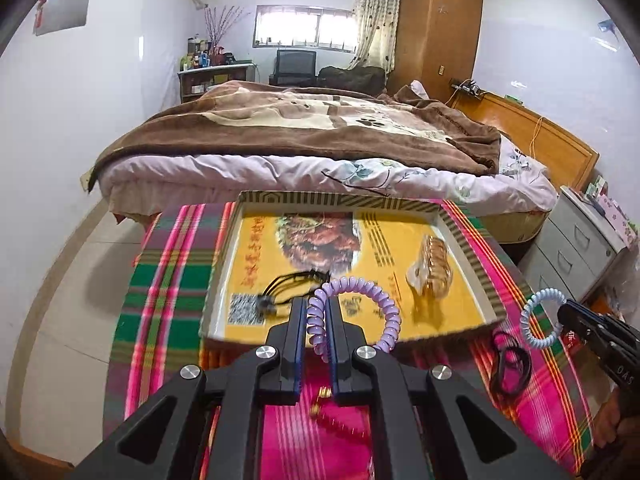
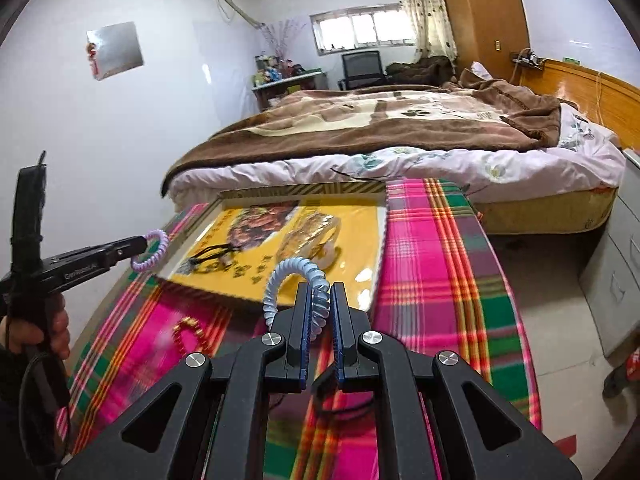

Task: Organize jewelry
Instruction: 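Lower both coil hair ties into the yellow box and open both grippers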

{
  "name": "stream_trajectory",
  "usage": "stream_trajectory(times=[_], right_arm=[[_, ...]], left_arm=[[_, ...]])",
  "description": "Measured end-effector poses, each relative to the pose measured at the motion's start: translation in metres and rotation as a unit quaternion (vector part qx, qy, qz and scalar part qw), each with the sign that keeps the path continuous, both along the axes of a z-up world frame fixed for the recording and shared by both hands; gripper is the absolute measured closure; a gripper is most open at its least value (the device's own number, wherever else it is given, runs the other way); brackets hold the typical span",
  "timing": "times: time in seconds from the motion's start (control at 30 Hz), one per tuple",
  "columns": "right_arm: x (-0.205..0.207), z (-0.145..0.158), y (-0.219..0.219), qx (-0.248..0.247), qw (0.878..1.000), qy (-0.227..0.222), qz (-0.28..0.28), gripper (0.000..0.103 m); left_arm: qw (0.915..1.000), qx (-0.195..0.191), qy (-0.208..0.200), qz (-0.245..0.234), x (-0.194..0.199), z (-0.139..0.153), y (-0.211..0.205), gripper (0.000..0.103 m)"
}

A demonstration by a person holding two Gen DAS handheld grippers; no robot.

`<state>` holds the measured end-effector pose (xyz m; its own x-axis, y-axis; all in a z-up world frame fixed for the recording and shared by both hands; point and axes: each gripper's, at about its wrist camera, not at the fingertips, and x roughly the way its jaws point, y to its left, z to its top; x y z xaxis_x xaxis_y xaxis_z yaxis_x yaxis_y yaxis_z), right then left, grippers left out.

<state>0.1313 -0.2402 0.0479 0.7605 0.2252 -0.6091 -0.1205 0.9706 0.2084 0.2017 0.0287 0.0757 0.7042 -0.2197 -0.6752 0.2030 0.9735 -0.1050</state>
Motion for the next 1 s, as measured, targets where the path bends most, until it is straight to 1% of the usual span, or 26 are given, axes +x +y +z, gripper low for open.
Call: stream_trajectory(times=[0.07,0.23,0.5,0.57,0.8,1.0], right_arm=[[0.011,-0.003,0.0,-0.006,1.0,0.008,-0.006,0.094],[0.039,-0.013,0.002,-0.025,0.999,0.032,-0.014,0.094],[0.076,-0.034,0.007,-0.054,0.995,0.078,-0.021,0.094],[0.081,-0.038,0.009,-0.063,0.994,0.086,-0.019,0.094],[0.095,-0.052,0.012,-0.083,0.99,0.112,-0.023,0.094],[0.098,-0.058,0.013,-0.09,0.989,0.117,-0.023,0.093]], left_arm=[[1.0,-0.006,0.006,-0.002,0.013,-0.004,-0.002,0.094],[0.9997,-0.008,0.02,-0.006,0.039,-0.019,-0.012,0.094],[0.9984,-0.011,0.055,-0.01,0.081,-0.052,-0.026,0.094],[0.9979,-0.013,0.062,-0.012,0.086,-0.058,-0.03,0.094],[0.9964,0.005,0.081,-0.024,0.094,-0.075,-0.041,0.094],[0.9953,0.005,0.093,-0.027,0.095,-0.081,-0.045,0.093]])
